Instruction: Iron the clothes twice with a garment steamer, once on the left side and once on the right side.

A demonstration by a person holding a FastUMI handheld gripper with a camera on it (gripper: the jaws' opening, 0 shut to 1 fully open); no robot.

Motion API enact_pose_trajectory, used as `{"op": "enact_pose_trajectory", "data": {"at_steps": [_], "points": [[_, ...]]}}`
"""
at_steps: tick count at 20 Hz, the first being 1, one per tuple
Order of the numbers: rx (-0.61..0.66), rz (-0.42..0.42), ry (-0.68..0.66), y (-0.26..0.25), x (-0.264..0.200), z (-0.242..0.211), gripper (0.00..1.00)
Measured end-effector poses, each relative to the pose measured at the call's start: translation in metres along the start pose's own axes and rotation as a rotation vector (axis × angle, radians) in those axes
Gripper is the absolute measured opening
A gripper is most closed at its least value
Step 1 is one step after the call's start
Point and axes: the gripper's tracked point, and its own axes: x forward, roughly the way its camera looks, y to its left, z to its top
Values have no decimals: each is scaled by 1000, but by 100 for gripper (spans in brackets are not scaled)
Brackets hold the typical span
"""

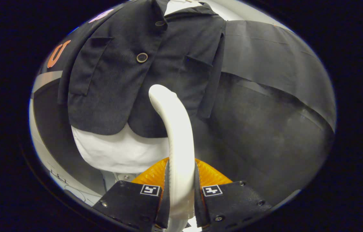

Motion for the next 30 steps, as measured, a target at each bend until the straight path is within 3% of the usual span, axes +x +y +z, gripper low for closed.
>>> {"op": "enact_pose_trajectory", "data": {"at_steps": [11,17,20,30], "points": [[-43,72,121,13,12,-64,34],[-9,101,126,14,4,-58,34],[26,89,73,17,-32,-43,34],[113,43,-151,11,-218,17,34]]}}
